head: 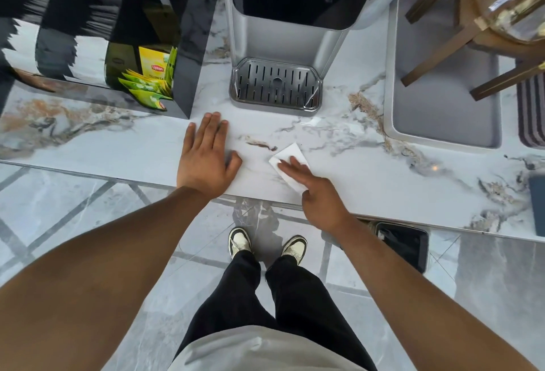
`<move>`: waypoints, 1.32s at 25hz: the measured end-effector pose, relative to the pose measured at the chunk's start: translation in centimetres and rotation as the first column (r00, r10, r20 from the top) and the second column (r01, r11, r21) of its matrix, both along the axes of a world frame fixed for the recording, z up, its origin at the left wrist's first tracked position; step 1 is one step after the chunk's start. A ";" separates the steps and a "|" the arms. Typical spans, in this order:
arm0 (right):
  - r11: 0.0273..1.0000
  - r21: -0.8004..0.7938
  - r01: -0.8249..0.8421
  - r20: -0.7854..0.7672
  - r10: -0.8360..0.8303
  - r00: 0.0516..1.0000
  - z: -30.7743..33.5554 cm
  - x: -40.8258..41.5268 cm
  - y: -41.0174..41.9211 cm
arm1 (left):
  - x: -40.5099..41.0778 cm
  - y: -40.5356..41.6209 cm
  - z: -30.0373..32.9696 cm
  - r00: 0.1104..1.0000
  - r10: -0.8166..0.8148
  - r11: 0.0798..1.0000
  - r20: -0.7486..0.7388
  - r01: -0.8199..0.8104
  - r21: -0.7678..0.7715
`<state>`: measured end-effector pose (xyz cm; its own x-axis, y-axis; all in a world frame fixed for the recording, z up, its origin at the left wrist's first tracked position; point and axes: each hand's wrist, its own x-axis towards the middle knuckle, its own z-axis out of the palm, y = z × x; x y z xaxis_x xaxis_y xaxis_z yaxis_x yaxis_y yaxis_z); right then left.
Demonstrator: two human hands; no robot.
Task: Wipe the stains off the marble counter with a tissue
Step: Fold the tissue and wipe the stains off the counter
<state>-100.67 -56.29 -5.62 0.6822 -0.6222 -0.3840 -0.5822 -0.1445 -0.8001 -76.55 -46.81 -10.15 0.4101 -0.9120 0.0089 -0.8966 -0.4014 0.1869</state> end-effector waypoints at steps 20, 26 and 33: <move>0.665 0.013 0.746 0.094 -0.744 0.662 0.2 7.8 6.0 | -0.2 -0.1 0.5 1.000 -0.001 0.999 0.008 0.001 0.034; 0.772 -0.042 0.634 0.176 -0.619 0.766 -0.2 7.1 4.8 | 0.0 -0.2 0.6 1.000 0.003 1.000 0.002 -0.003 0.024; 0.834 0.072 0.548 0.157 -0.552 0.819 0.2 1.3 0.8 | -0.1 -0.2 0.9 1.000 -0.001 0.998 -0.004 0.001 0.056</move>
<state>-99.38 -55.50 -5.39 0.2836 -0.9054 -0.3158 -0.4194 0.1790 -0.8900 -76.68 -47.00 -9.30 0.4093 -0.9113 -0.0442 -0.8962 -0.4107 0.1678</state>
